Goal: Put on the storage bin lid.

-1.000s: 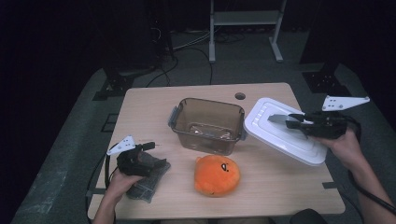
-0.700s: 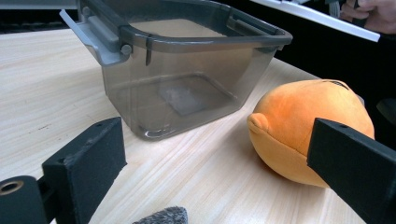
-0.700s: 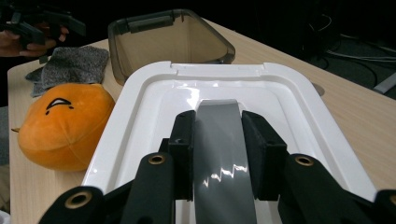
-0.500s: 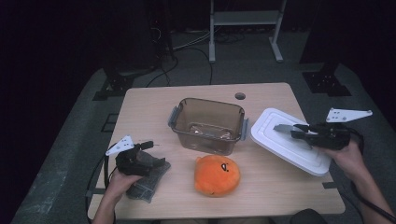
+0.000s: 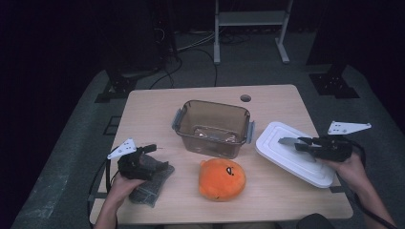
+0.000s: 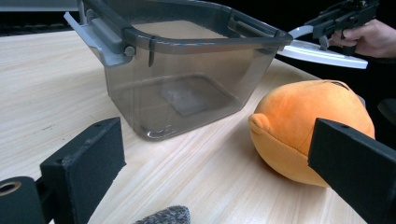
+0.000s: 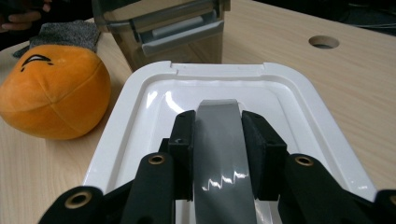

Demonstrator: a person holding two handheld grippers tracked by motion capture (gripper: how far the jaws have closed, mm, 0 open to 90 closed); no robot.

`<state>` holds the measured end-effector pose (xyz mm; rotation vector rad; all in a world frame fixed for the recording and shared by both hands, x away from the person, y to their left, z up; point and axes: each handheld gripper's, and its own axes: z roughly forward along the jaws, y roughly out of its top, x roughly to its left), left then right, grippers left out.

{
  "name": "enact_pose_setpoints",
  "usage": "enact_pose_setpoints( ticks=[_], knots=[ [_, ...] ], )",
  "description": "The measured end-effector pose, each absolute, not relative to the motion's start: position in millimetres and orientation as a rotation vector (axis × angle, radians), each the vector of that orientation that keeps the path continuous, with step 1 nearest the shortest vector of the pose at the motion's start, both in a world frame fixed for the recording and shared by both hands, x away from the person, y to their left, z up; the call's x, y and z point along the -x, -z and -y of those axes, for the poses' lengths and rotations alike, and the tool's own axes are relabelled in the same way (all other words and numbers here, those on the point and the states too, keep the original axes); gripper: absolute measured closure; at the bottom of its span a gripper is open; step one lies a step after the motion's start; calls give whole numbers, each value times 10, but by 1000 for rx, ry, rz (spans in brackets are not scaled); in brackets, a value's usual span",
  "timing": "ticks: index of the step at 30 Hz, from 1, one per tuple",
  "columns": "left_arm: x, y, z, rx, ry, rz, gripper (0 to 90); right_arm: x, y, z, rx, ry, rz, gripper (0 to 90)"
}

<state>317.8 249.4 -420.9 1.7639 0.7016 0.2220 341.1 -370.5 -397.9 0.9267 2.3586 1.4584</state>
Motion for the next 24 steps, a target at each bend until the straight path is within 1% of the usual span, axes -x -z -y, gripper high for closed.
enact_pose_setpoints(
  ticks=[13,24],
  knots=[
    [-3177,4212,-2500,-1766,-221,-707,33,-3404,4312,3600,-961,-1456,-2408,655],
    [-3173,4201,-2506,-1761,-224,-704,33,-3379,4480,3529,-975,-1449,-2439,655]
  ],
)
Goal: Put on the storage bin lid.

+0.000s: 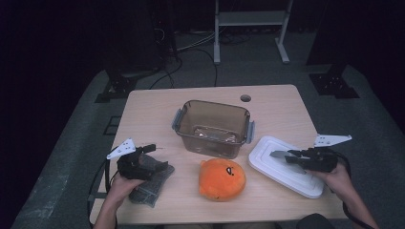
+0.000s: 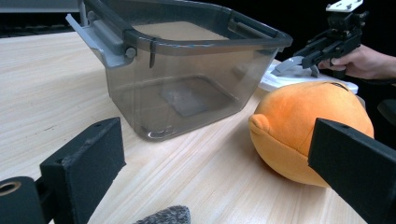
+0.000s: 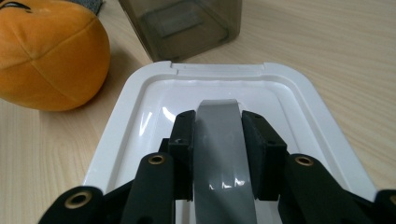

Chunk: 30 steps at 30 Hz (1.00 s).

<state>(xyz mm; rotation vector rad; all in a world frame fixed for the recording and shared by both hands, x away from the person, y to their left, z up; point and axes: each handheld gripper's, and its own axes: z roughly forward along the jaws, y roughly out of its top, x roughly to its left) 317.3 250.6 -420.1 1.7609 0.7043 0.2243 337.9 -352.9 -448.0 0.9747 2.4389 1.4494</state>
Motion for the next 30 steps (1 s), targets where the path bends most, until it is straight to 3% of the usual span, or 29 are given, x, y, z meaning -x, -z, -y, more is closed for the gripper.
enact_pose_setpoints(
  ticks=[22,30],
  knots=[
    [-3171,4199,-2507,-1764,-228,-702,33,-3331,4668,3465,-980,-1423,-2498,652],
    [-3169,4197,-2508,-1763,-230,-702,33,-3314,4557,3466,-976,-1443,-2478,532]
  ],
)
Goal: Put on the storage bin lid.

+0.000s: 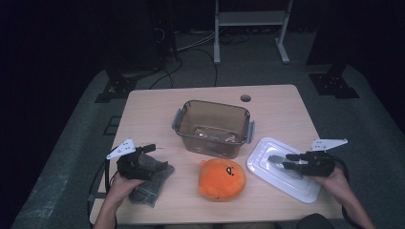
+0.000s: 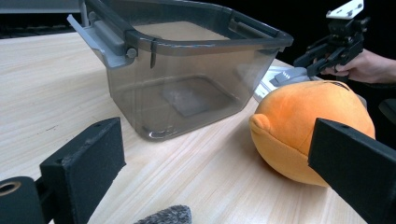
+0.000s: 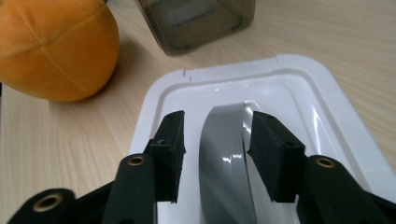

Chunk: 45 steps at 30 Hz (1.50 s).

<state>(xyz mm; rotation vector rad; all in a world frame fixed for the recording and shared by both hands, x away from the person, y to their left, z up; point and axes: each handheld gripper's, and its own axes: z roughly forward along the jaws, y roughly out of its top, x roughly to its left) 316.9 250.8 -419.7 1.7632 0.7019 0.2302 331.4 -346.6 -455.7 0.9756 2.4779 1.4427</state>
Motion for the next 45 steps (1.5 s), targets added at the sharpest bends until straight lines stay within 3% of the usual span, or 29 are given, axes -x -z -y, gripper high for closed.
enact_pose_setpoints(
  ticks=[24,45],
  knots=[
    [-3166,4192,-2509,-1757,-233,-700,32,-3276,3933,2864,-741,-1632,-2500,276],
    [-3165,4185,-2526,-1755,-239,-699,32,-3270,3693,2345,-550,-1669,-2557,264]
  ],
)
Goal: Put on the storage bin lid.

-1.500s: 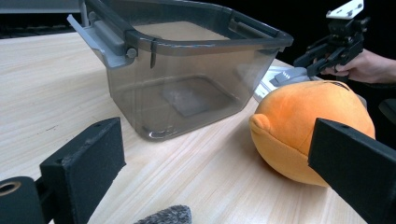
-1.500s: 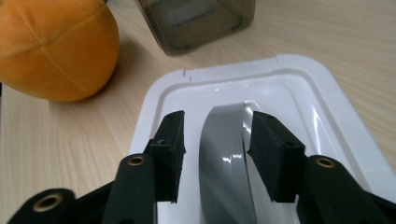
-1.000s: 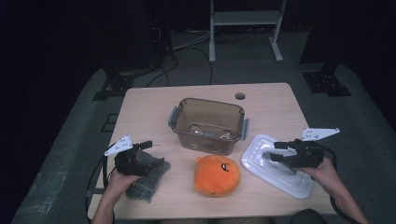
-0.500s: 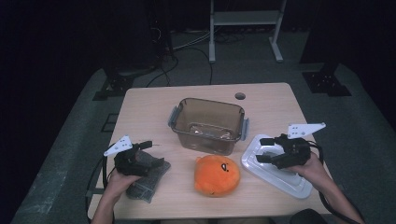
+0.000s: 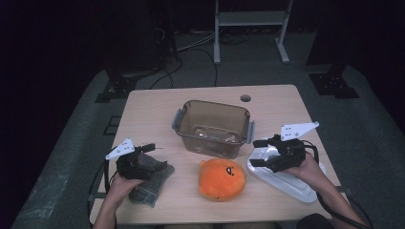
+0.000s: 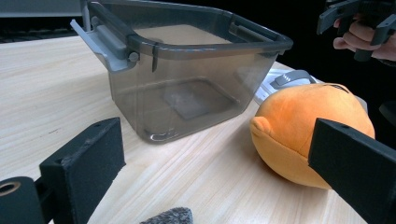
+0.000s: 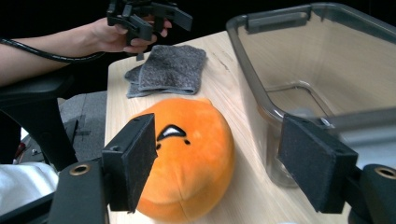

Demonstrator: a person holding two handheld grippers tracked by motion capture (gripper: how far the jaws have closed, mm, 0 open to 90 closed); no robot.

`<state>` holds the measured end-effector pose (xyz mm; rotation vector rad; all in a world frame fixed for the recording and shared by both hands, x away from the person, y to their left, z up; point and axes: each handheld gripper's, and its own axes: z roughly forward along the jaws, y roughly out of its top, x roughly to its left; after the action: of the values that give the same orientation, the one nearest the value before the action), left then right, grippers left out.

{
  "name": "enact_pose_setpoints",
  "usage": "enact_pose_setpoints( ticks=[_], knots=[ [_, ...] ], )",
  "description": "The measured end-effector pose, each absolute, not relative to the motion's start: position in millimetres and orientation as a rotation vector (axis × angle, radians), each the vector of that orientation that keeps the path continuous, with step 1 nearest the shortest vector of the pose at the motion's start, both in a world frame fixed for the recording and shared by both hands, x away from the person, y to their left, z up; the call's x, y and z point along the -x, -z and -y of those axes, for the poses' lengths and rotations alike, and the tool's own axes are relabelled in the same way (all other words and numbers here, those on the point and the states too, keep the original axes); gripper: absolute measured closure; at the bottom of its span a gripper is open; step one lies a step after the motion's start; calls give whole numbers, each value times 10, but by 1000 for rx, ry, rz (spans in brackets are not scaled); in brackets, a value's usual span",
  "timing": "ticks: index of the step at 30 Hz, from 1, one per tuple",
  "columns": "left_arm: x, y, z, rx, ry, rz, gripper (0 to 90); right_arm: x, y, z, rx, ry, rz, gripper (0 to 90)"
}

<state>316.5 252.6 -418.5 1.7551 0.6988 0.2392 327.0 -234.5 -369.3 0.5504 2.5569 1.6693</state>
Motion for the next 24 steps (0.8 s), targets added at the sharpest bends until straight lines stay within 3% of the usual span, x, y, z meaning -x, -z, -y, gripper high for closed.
enact_pose_setpoints(
  ticks=[24],
  knots=[
    [-3167,4199,-2539,-1762,-246,-706,31,-3286,3738,1523,-313,-1633,-2712,266]
  ],
)
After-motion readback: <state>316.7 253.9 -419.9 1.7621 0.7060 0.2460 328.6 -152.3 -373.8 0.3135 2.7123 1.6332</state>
